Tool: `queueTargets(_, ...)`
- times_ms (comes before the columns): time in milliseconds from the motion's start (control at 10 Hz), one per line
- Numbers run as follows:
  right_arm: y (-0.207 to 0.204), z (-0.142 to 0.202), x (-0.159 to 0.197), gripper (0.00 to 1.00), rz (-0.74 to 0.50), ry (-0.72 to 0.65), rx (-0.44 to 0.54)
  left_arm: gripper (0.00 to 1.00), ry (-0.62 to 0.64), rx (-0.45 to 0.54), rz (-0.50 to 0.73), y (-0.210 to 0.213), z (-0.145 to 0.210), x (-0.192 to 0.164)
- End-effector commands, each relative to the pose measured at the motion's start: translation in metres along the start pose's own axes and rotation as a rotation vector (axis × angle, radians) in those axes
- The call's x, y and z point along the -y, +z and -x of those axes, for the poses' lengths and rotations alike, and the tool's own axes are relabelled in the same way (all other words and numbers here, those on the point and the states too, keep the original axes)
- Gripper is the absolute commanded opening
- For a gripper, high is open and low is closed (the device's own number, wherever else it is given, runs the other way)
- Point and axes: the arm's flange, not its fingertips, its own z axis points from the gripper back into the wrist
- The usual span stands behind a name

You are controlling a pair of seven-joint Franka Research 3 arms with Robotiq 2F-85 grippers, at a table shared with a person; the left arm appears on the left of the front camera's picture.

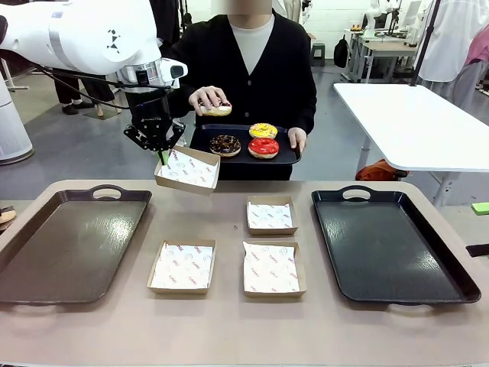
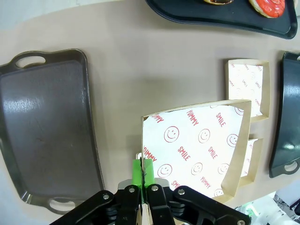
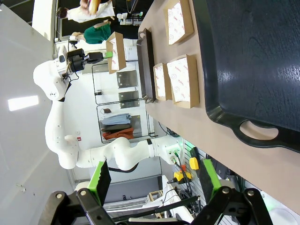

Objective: Individually package the donuts and arrange them on the tray.
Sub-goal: Place the picked Paper togo box on the Handle tray while simultaneously picking up another Paper togo box from the table with the other hand.

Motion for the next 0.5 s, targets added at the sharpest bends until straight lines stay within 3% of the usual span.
queueTargets(0, 0.0, 0.0002, -0.0002, 1.0, -0.007, 0.004, -0.001, 0.0, -0.005, 0.004, 0.001, 0.0021, -0.0004, -0.0021)
queueTargets(400, 0.0, 0.0002, -0.0002, 1.0, -0.007, 0.004, -0.001, 0.0, -0.005, 0.004, 0.001, 0.0021, -0.0004, -0.0021)
